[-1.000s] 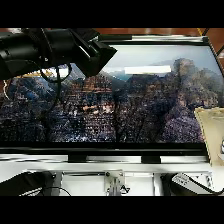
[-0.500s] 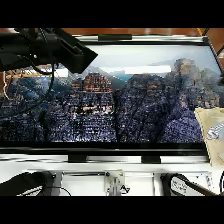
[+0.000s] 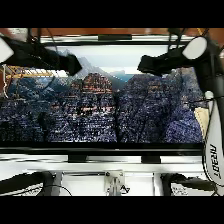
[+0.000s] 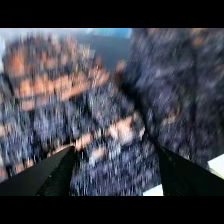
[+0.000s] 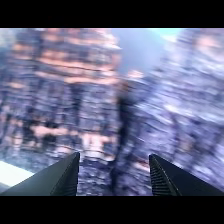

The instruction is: Fold the shirts.

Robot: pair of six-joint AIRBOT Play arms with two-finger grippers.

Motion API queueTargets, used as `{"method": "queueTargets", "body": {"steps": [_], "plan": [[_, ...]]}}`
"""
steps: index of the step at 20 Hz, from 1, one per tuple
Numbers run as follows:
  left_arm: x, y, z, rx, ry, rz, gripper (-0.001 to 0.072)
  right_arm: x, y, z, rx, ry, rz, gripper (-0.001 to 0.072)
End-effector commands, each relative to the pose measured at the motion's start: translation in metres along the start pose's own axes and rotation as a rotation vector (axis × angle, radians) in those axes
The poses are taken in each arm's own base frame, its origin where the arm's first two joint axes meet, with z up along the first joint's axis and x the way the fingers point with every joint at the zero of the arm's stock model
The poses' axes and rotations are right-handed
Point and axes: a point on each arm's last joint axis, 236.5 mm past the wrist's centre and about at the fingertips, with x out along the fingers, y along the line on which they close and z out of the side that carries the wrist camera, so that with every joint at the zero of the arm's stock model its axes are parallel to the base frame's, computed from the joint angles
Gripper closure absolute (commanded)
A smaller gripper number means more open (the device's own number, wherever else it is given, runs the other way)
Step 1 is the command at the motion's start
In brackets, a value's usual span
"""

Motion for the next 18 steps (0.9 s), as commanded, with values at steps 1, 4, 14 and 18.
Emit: {"method": "queueTargets", "body": {"steps": [1,4,14,18], "plan": [[0.048,0.025,-0.084,-0.139,0.405,0.035,0.0116,0.014,-0.005,-0.043,-0.077,0.164,-0.118,0.0164],[0.083,0.03,-0.107,-0.151,0.511,0.06,0.0117,0.008,-0.042,-0.087,-0.086,0.374,-0.256,0.0164],[0.096,0.028,-0.115,-0.143,0.55,0.057,0.0117,0.009,-0.042,-0.087,-0.086,0.376,-0.256,0.0164],[0.096,0.028,-0.115,-0.14,0.546,0.056,0.0117,0.009,-0.042,-0.087,-0.086,0.376,-0.256,0.0164]]}}
